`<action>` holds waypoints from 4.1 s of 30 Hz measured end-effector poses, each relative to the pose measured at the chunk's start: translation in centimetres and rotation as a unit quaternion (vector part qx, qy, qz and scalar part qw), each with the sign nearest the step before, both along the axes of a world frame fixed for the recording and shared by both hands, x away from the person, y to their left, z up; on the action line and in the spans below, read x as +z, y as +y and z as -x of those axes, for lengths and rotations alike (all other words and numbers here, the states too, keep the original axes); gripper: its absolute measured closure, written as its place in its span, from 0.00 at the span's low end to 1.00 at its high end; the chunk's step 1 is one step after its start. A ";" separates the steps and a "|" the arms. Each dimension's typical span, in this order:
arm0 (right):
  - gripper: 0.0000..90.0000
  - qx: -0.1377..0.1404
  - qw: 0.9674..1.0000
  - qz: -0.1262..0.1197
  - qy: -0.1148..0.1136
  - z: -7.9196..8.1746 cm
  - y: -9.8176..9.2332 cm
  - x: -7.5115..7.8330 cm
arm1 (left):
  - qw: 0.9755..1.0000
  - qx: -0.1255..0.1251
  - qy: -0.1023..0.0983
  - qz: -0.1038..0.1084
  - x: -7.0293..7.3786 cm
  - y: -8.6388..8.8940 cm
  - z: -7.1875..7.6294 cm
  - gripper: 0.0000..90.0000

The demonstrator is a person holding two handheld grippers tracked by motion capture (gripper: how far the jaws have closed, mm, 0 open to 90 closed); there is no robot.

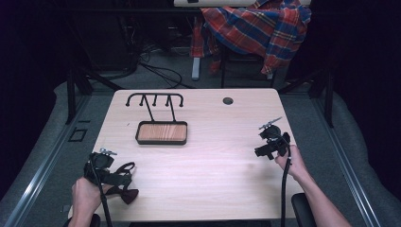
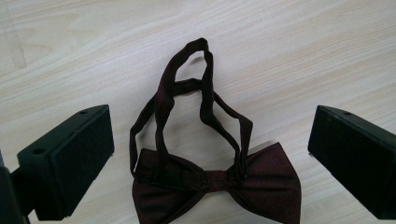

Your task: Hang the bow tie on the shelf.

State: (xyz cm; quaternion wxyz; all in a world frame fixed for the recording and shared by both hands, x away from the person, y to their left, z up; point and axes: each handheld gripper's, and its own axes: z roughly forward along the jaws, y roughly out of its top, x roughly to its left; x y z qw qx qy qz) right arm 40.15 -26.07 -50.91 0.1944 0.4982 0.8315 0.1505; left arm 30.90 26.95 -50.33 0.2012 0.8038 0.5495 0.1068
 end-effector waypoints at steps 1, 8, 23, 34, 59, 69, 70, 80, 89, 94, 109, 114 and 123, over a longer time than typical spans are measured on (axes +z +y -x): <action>0.17 0.001 1.000 -0.001 0.002 0.0 0.0 0.0 | 1.000 0.000 0.000 -0.001 0.0 -0.1 -0.1 0.01; 0.17 0.009 1.000 0.007 0.010 0.0 0.2 -0.1 | 1.000 0.000 0.012 -0.008 -0.5 -0.6 -0.8 0.01; 0.17 0.021 1.000 0.008 0.016 0.1 0.6 -0.4 | 0.998 -0.005 0.056 -0.016 -1.3 -1.0 -1.1 0.25; 0.17 0.025 0.999 0.009 0.024 0.0 0.7 -0.6 | 0.997 -0.007 0.080 -0.013 -2.2 -1.1 -2.3 0.45; 0.17 0.027 0.999 0.024 0.037 0.0 0.7 -0.7 | 0.993 -0.012 0.114 -0.025 -3.7 -1.7 -4.1 0.97; 0.17 0.029 0.998 0.027 0.040 0.0 0.7 -0.8 | 0.996 -0.014 0.084 -0.008 -2.8 -1.3 -3.8 0.99; 0.17 0.030 0.998 0.031 0.041 0.0 0.7 -0.8 | 0.997 -0.009 0.077 -0.002 -2.7 -1.1 -3.7 0.99; 0.17 0.027 0.998 0.027 0.042 0.0 0.6 -0.9 | 0.998 0.018 -0.002 0.055 -0.5 0.6 -2.6 0.99; 0.17 0.017 0.999 0.027 0.026 0.0 0.6 -0.8 | 0.994 0.018 -0.077 0.079 1.6 1.4 -1.4 0.99; 0.17 0.018 0.999 0.027 0.027 -0.1 0.6 -0.9 | 0.992 0.016 -0.091 0.085 2.3 1.6 -1.4 0.99; 0.17 0.034 0.998 0.040 0.040 -0.1 0.8 -1.2 | 0.990 0.029 -0.112 0.078 2.9 3.0 -3.0 0.99; 0.17 0.034 0.998 0.042 0.039 -0.1 0.8 -1.3 | 0.988 0.046 -0.122 0.086 3.1 3.9 -3.5 0.99; 0.17 0.036 0.998 0.041 0.040 -0.1 0.8 -1.4 | 0.986 0.047 -0.134 0.088 3.8 4.1 -4.9 0.99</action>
